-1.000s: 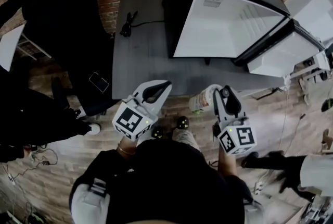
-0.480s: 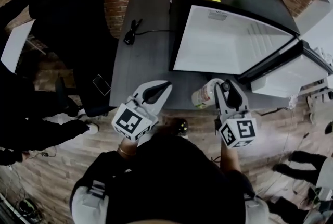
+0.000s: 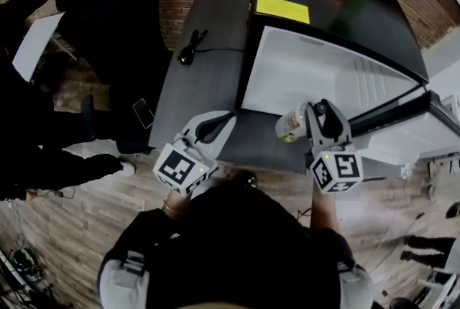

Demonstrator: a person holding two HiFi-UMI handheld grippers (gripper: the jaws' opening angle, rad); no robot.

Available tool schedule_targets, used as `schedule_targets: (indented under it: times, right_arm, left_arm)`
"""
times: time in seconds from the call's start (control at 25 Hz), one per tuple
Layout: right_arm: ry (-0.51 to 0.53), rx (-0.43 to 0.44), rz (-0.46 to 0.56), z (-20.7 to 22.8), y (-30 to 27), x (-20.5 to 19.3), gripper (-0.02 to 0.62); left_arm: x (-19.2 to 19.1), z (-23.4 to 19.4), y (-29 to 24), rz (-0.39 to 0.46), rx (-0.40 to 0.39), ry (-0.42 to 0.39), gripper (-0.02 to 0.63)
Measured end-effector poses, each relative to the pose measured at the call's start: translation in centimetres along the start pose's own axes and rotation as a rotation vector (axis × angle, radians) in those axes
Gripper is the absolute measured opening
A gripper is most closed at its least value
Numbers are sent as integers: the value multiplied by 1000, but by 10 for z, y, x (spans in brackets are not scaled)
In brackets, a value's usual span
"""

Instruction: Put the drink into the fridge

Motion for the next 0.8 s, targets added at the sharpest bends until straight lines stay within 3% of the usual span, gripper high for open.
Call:
schedule_targets:
  times: [0.8]
  right_arm:
    - [70, 71, -45, 62, -96, 5, 152]
  left_arm:
    - [-4, -24, -5, -22, 217, -13, -3]
Point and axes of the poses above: the fingertips, and each gripper's own axes: y backward along the fingers, z to its right, x out of its top, the point moved 3 cm from there along y, backward along the fingers, and after that the axes turned 10 degrees about -y, right-handed, at the moved point
